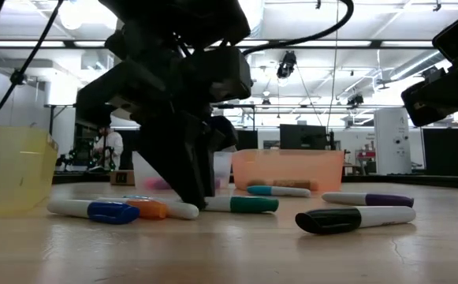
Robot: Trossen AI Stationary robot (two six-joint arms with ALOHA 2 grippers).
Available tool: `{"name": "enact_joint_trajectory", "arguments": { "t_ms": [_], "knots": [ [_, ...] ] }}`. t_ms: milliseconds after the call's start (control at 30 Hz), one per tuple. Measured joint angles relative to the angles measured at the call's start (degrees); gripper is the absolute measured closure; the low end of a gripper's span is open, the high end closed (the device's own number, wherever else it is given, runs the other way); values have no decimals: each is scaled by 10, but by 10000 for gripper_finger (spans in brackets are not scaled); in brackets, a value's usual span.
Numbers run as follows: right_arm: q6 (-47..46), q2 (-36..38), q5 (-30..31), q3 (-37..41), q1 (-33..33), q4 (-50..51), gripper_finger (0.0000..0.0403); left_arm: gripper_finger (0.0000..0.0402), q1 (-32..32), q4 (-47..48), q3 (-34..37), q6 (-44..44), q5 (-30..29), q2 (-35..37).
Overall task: Pick & Place Markers
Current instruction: Put the dark green pen into the yellow bin
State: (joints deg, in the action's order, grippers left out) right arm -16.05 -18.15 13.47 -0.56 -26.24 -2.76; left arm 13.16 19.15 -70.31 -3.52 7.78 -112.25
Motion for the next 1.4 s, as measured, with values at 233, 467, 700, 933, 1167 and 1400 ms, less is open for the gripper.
{"name": "enact_joint_trajectory", "arguments": {
  "t_ms": [233, 467, 700, 933, 1167, 1400],
  "knots": [
    [0, 0, 0, 0, 0, 0, 342, 384, -10, 10, -16, 44, -14, -1],
    [0, 0, 0, 0, 0, 0, 342, 385, -22, 47, -33, 103, -30, 10],
    [0, 0, 0, 0, 0, 0, 342, 385, -23, 119, -36, 139, -55, 78],
    [0, 0, 0, 0, 0, -1, 342, 385, -19, 252, -35, 207, -83, 185],
    [0, 0, 0, 0, 0, 0, 342, 385, 1, 365, -20, 297, -95, 277],
    [0, 0, 0, 0, 0, 0, 342, 380, 55, 380, 76, 459, -100, 373]
  ]
}}
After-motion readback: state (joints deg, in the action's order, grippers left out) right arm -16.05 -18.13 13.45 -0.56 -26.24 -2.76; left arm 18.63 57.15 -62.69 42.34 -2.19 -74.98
